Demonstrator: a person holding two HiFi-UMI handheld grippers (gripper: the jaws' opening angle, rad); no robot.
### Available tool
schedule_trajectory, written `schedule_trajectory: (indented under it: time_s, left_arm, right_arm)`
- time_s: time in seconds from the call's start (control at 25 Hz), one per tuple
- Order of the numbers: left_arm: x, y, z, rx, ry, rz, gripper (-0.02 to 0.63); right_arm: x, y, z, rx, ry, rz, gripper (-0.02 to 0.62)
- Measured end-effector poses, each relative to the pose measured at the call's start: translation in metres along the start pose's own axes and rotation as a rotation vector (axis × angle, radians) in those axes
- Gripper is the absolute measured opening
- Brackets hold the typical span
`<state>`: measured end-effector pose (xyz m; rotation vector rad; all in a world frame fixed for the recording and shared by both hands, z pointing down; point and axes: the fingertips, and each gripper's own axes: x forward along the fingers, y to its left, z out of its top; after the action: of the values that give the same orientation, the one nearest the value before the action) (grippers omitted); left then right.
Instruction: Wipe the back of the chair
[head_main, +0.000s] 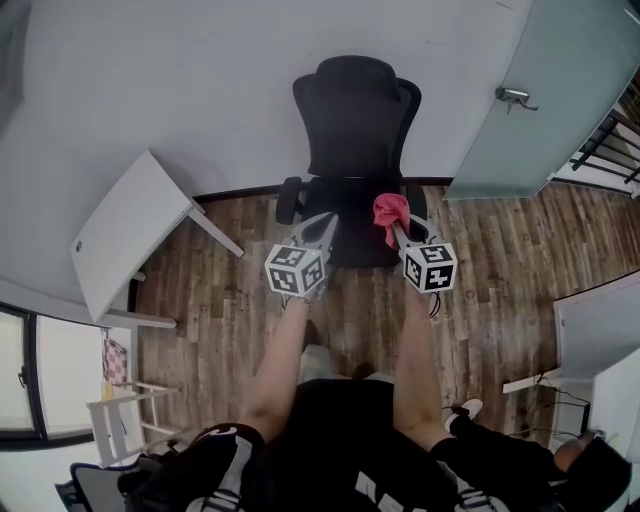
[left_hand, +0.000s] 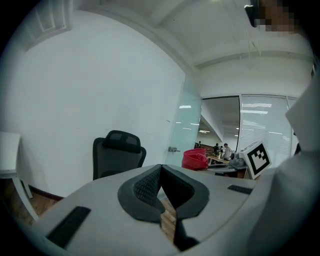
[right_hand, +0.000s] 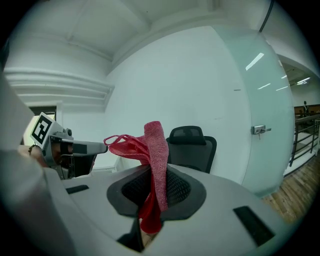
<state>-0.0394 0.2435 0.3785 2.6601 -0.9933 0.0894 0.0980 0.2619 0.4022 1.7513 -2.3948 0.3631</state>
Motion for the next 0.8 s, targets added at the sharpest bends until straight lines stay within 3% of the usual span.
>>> schedule_trajectory:
  time_s: [0.48,0.8]
  left_arm:
    - [-0.023,-0.067,-0.007,0.033,-0.025,-0.016,0.025]
    - [-0.052,-0.075,-0.012,0.056,-0.038,-0.022,0.025]
  right_arm:
    - [-0.071,-0.002,-0.012,0.000,-0.016,0.022,0.067]
    - [-0.085,0.016,-0.022,-0.002,-0.016,0.039,0.067]
